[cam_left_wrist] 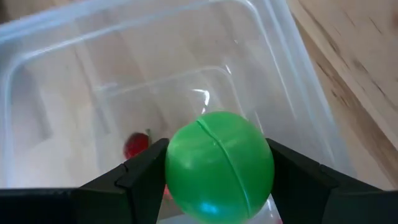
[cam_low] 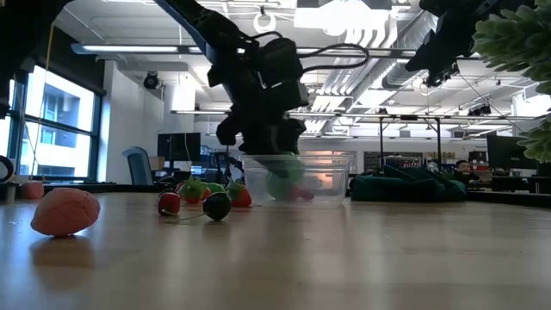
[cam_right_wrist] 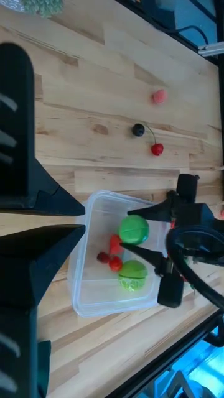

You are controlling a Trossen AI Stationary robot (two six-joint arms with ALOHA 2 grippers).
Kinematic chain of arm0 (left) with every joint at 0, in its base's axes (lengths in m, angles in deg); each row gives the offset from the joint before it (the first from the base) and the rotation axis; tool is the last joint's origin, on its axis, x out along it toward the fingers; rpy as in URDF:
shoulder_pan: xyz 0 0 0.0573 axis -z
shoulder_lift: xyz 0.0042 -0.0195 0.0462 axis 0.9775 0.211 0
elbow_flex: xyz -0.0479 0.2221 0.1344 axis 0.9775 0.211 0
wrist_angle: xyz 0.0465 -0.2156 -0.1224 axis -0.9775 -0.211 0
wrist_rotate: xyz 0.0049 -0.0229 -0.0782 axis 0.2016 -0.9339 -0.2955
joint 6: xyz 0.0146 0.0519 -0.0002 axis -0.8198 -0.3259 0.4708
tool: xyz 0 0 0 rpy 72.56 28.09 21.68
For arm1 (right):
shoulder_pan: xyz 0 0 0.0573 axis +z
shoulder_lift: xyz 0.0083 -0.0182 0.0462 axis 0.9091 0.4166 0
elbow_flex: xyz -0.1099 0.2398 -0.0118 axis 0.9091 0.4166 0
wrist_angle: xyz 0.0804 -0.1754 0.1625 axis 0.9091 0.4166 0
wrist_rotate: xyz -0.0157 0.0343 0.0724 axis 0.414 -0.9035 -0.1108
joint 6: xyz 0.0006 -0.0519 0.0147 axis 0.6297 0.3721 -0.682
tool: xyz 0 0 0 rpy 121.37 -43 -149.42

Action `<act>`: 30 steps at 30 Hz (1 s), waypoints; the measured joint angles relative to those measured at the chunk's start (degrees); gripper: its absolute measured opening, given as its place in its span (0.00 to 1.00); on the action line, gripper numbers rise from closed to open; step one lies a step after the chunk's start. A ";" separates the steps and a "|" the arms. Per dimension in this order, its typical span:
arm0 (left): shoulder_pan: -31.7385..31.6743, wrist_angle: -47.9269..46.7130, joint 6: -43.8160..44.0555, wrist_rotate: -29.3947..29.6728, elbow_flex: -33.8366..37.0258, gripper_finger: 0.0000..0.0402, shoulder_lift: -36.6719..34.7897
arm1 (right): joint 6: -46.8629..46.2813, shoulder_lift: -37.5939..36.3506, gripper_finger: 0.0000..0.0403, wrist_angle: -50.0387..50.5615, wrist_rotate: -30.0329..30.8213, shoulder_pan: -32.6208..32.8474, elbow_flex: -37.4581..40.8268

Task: Pick and placing Produce into tupperware
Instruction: Put the green pear into the transparent bin

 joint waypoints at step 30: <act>0.31 -2.16 -1.28 3.07 -0.07 0.58 -0.13 | -0.02 -0.01 0.06 -0.01 -0.01 0.00 0.00</act>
